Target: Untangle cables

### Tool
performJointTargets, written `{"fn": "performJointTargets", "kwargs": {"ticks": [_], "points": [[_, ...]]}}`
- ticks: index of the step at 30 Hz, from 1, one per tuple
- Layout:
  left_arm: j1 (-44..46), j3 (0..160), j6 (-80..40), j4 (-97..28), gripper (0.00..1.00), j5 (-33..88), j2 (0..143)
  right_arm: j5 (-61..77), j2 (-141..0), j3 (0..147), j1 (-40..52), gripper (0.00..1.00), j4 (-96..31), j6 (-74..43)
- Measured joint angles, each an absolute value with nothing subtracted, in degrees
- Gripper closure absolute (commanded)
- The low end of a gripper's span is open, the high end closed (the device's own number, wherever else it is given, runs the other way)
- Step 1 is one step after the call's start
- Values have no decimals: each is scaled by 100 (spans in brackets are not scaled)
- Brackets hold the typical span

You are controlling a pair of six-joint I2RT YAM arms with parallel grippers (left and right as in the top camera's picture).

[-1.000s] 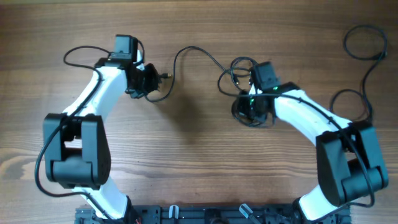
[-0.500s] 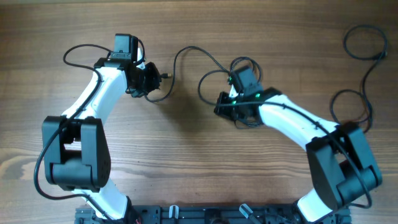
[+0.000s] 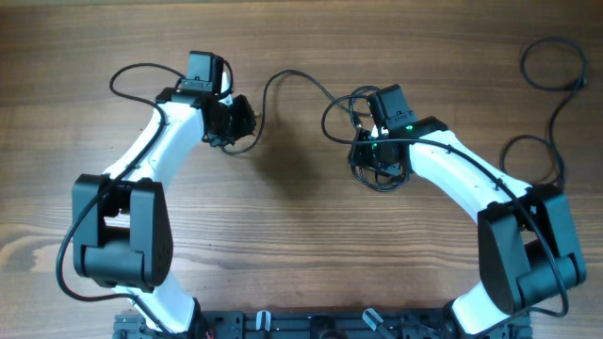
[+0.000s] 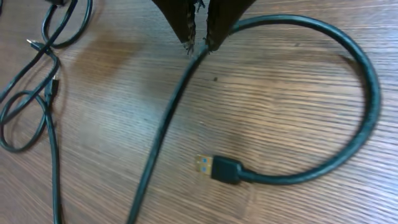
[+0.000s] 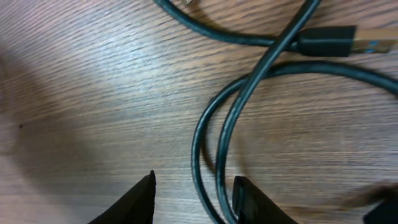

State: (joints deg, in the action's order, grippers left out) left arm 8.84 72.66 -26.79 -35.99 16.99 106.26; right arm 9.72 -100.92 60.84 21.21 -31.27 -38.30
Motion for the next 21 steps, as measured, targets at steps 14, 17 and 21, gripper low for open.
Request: {"fn": "performJointTargets", "kwargs": {"ticks": [14,17,21], "points": [[991,7266,-2679,-3583,89,1699,10626,760,-10119,5883,2121,77,-2578,-4136],[991,7266,-2679,-3586,89,1699,10626,742,-10121,5885,2121,67,-2521,-4182],[991,7266,-2679,-3586,89,1699,10626,742,-10132,5883,2121,66,-2620,-4348]]}}
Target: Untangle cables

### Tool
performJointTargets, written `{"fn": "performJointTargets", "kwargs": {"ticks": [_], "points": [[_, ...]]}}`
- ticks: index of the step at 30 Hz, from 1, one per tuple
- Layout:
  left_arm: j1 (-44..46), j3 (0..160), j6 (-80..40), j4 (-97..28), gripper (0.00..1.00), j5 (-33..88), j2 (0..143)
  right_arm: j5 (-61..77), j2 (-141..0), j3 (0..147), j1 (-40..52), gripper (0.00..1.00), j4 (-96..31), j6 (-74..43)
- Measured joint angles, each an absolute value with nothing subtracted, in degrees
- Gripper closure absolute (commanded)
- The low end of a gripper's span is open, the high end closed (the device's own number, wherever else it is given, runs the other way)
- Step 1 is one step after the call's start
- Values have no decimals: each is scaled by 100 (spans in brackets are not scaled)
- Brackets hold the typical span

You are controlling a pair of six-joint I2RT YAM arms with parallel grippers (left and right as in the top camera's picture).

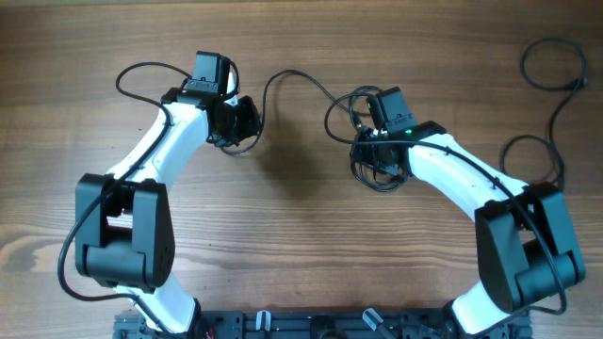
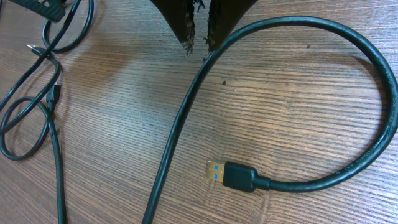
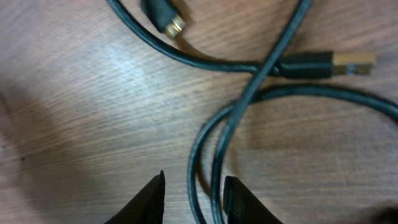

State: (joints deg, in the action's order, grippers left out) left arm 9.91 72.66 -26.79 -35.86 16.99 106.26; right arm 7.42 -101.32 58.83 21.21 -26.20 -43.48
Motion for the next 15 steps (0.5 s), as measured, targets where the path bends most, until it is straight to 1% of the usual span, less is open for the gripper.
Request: {"fn": "performJointTargets", "kwargs": {"ticks": [3,5,7,8,9,10,14,15], "points": [[991,7266,-2679,-3586,89,1699,10626,742,-10173,5883,2121,68,-2668,-4394],[991,7266,-2679,-3586,89,1699,10626,740,-10241,5883,2121,73,-2648,-4418],[991,7266,-2679,-3588,89,1699,10626,740,-10366,5883,2121,82,-2543,-4460],[991,7266,-2679,-3586,85,1699,10626,742,-10438,5883,2121,86,-2445,-4501],[991,7266,-2679,-3592,82,1699,10626,744,-10495,5883,2121,93,-2377,-4486],[991,7266,-2679,-3610,78,1702,10626,766,-10556,5881,2121,96,-2294,-4506],[991,7266,-2641,-3651,74,1730,10626,812,-10567,5874,2121,96,-2200,-4495],[991,7266,-2641,-3662,68,1747,10626,840,-10565,5874,2121,96,-2202,-4471]]}}
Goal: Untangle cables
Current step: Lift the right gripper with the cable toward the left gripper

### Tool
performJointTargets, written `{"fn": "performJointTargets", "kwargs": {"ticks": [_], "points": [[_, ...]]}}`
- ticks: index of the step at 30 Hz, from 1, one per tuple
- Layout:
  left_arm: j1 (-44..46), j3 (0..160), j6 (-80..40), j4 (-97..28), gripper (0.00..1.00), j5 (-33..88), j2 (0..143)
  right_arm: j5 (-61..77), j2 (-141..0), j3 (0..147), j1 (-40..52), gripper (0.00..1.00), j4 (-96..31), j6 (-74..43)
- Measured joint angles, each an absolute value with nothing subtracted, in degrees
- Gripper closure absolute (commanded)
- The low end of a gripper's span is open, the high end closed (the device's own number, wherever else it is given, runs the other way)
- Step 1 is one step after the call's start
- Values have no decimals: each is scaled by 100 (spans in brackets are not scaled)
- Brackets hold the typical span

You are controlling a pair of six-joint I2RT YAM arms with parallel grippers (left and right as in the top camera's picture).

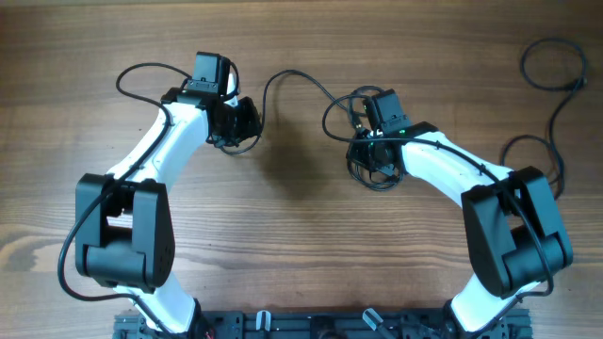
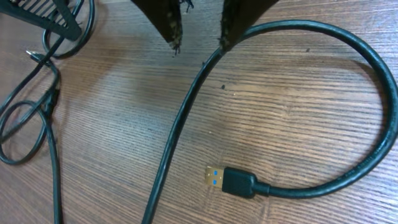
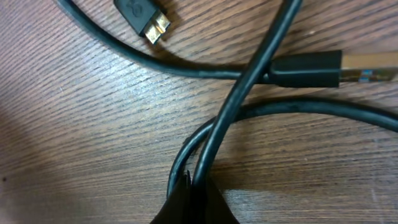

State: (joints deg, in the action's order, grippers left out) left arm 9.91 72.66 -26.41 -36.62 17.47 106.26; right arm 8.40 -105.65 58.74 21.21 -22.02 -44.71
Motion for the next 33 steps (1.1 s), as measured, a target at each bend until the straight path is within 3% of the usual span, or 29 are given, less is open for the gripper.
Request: {"fn": "performJointTargets", "kwargs": {"ticks": [5,13,23,26,31,33], "points": [[991,7266,-2585,-3708,66,2071,10626,1308,-10147,5852,1979,96,-2062,-4272],[993,7266,-1632,-3518,66,3765,10626,3363,-8971,5874,1444,96,-648,-4204],[991,7266,-1376,-3514,63,4965,10626,3900,-9054,5872,1717,96,-672,-4219],[991,7266,-1378,-3514,55,5229,10626,3892,-9174,5872,1833,96,-661,-4219],[991,7266,-1616,-3514,52,5443,10626,3852,-9327,5870,1955,96,-462,-4241],[991,7266,-1741,-3514,43,5470,10626,3850,-9365,5867,1994,96,-362,-4270]]}}
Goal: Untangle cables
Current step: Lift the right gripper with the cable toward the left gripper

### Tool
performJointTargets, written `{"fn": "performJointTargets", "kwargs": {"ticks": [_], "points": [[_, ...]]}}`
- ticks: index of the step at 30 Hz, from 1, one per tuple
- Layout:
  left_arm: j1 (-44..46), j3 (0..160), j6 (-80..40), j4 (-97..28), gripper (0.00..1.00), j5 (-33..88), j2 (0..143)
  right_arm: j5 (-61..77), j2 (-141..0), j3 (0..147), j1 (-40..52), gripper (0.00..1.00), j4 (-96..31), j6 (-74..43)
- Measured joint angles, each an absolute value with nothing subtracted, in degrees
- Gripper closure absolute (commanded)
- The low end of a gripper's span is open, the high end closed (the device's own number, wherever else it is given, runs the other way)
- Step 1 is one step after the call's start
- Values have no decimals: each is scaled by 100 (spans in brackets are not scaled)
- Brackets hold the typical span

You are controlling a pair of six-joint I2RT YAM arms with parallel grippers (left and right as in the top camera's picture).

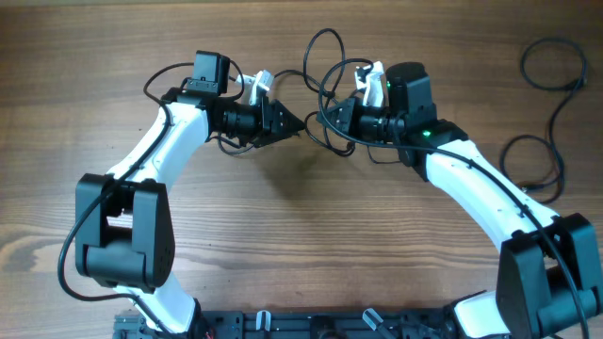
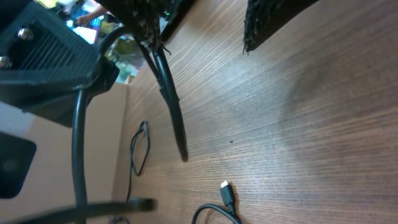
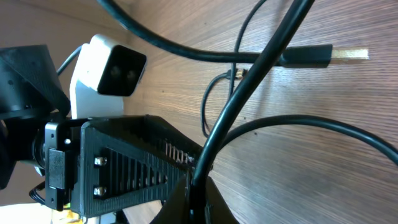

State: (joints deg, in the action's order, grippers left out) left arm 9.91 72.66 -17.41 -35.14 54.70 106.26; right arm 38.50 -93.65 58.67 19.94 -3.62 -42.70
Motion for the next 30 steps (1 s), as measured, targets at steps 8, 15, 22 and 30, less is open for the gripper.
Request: {"fn": "performJointTargets", "kwargs": {"ticks": [8,15,22,30], "points": [[991,7266,-2766,-3514,35,5542,10626,3833,-9389,5861,2045,96,176,-4543],[991,7266,-3822,-3472,35,5544,10626,3828,-9389,5861,2045,96,178,-4609],[991,7266,-4434,-3341,36,5544,10626,3743,-9389,5861,2045,96,180,-4624],[991,7266,-5068,-3277,33,5741,10626,3723,-9397,5861,2045,96,180,-4622]]}}
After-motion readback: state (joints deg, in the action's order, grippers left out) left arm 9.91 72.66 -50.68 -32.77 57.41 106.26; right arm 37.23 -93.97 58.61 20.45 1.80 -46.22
